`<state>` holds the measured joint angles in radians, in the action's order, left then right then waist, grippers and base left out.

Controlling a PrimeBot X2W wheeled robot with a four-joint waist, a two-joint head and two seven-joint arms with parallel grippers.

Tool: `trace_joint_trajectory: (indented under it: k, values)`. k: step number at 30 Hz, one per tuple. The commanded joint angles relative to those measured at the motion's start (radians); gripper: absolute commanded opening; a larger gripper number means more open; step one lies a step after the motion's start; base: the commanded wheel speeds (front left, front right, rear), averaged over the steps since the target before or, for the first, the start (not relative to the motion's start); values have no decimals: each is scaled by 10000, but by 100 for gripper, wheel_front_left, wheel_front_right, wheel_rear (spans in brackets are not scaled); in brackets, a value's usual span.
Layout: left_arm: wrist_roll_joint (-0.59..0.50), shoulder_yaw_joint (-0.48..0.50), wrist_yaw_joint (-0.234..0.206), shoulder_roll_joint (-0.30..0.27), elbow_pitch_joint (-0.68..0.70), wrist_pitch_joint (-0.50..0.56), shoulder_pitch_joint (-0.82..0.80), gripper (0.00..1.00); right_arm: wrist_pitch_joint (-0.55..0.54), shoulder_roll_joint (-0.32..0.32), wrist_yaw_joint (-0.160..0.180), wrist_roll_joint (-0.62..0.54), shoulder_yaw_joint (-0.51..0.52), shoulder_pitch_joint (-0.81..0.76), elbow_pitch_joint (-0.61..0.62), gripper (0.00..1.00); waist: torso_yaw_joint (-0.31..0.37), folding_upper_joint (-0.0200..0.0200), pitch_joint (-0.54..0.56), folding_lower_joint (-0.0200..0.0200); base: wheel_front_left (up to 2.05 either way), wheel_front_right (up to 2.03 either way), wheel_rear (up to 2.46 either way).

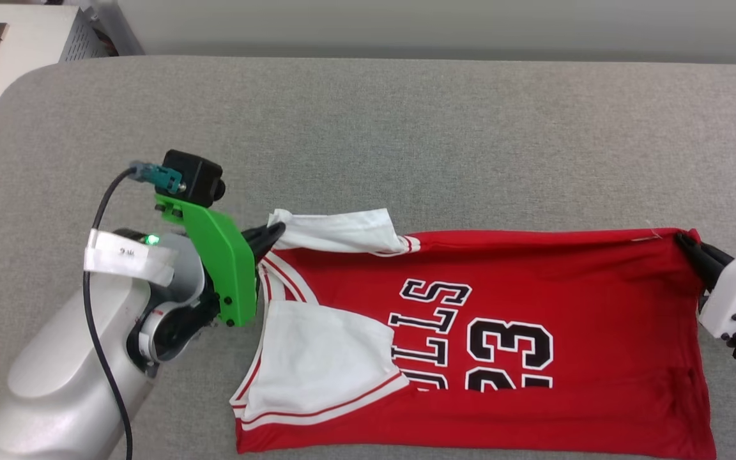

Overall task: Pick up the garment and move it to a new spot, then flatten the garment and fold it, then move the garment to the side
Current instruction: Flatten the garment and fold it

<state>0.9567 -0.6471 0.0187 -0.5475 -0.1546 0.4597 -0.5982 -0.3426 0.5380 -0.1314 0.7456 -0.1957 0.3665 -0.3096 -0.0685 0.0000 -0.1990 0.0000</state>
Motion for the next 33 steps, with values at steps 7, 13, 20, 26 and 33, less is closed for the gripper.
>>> trace_joint_trajectory:
  k: [7, 13, 20, 26, 33]
  values:
    - [276, -31, -358, -357, 597, -212, 1276, 0, 627, 304, 7, 597, -36, -1287, 652, 0, -182, 0, 462, 0, 0, 0, 0]
    - [442, -195, -532, -619, 939, -194, 2248, 0, 555, 638, 7, 917, -270, -2300, 1088, 0, -216, 0, 653, 0, 0, 0, 0]
    - [406, -595, -721, -847, 1141, 4, 3090, 0, 246, 1114, 7, 1069, -745, -3073, 1526, 0, -198, 0, 815, 0, 0, 0, 0]
    - [365, -807, -837, -884, 1154, 88, 3419, 0, -24, 1628, 7, 1069, -1213, -3439, 1832, 0, -176, 0, 915, 0, 0, 0, 0]
    - [204, -1014, -871, -847, 1012, 143, 3458, 0, -153, 1978, 7, 1052, -1537, -3603, 1996, 0, -151, 0, 826, 0, 0, 0, 0]
